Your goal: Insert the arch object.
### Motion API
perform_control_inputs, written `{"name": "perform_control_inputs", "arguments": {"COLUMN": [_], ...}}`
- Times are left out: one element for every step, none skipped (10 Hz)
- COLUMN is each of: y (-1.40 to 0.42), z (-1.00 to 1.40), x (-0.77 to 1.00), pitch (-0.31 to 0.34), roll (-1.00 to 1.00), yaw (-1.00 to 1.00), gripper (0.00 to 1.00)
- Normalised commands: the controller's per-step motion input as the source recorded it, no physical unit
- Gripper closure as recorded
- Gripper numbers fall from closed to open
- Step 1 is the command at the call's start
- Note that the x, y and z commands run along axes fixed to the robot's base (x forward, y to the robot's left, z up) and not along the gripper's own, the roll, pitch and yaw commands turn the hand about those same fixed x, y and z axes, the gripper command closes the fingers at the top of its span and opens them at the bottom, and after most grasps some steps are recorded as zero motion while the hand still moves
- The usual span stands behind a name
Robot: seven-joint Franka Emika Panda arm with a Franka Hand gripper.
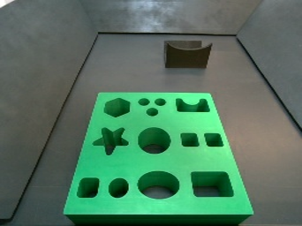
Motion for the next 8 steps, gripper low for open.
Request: {"name": "perform_control_inputs", "arguments": {"y": [-0.52, -0.51, -0.4, -0.24, 0.0, 0.26, 0.14, 0.11], "z": [-1.0, -1.0, -1.0, -1.0, -1.0, -0.71, -0.67, -0.63], "x": [0.8, 0.85, 0.9, 0.92, 0.93, 0.88, 0.67, 0.59], "pitch": [-0.03, -0.051, -0.047, -0.06, -0.03, 0.0, -0.011, -0.057], "roll": [0.0, 0.0, -0.07, -0.13, -0.17, -0.08, 0.0, 0.04], "yaw": [0.0, 0.0, 0.0, 0.0, 0.07, 0.25, 0.29, 0.3], "gripper": [1.0, 1.0, 1.0, 1.0, 1.0, 1.0, 1.0, 1.0]}}
